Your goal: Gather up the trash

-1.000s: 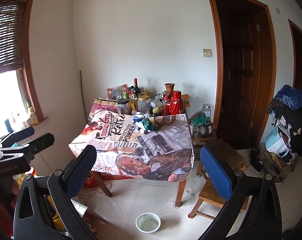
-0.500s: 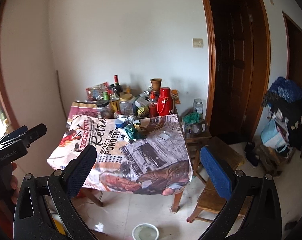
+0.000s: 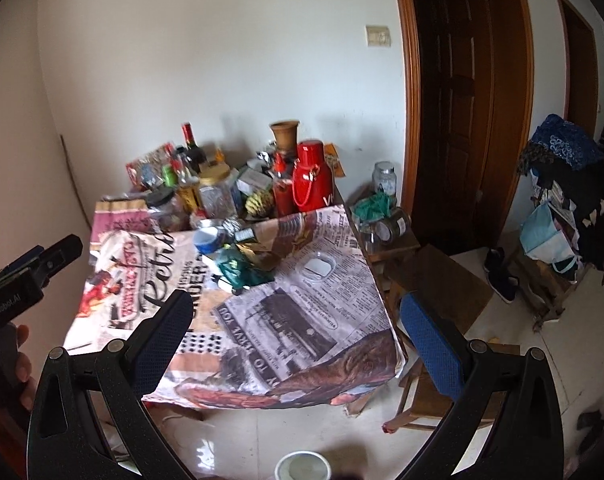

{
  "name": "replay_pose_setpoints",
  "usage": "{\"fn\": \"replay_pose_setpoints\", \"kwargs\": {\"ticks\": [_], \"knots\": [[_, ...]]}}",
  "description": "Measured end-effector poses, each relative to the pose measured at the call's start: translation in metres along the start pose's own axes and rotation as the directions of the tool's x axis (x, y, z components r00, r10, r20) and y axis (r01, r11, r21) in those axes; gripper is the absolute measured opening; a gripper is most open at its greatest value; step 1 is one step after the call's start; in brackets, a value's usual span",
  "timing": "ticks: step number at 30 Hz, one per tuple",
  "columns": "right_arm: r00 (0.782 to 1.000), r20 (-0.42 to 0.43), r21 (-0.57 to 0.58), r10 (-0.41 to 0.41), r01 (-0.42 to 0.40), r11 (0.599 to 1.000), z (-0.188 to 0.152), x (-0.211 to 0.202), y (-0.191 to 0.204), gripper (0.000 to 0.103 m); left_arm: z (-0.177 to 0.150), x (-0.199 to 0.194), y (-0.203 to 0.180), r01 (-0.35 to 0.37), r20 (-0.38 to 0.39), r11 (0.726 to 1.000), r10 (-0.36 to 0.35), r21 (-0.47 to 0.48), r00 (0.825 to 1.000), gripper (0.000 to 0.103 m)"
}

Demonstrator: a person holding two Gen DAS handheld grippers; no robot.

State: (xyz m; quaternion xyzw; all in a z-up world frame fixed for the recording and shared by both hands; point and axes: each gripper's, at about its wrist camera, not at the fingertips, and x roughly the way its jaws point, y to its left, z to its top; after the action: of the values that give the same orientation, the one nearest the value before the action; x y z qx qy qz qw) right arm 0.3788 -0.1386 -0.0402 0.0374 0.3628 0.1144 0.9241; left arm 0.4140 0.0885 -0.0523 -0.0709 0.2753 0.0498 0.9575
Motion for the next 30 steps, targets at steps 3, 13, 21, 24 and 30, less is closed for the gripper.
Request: {"fn": "replay_pose_setpoints", "kwargs": {"ticks": [3,13,21,24,30], "knots": [[0.999,-0.044,0.007,0.004,-0.004,1.0,0.008,0.029,-0.009,0.103,0.003,0.035,0.0,-0.019,-0.044,1.0,0.018,-0.023,0.999,0.103],[0.966,-0.26,-0.018,0.008,-0.013,1.0,0.046,0.159,-0.062,0.103,0.009,0.154,0.003,-0.149,-0.214,0.975,0.112,-0.163,0.97,0.088],[0.908,-0.418,-0.046,0.027,-0.051,0.998,0.049,0.261,-0.096,0.087,-0.005,0.248,0.013,-0.262,-0.375,0.922,0.145,-0.284,0.915,0.088],[0.877,-0.476,0.004,0.069,-0.076,0.997,0.044,0.296,-0.104,0.073,-0.013,0.277,0.018,-0.276,-0.433,0.903,0.116,-0.329,0.894,0.084],[0.814,-0.562,0.051,0.151,-0.148,0.988,0.037,0.349,-0.103,0.051,-0.028,0.313,0.024,-0.311,-0.487,0.862,0.088,-0.4,0.869,0.081]]}}
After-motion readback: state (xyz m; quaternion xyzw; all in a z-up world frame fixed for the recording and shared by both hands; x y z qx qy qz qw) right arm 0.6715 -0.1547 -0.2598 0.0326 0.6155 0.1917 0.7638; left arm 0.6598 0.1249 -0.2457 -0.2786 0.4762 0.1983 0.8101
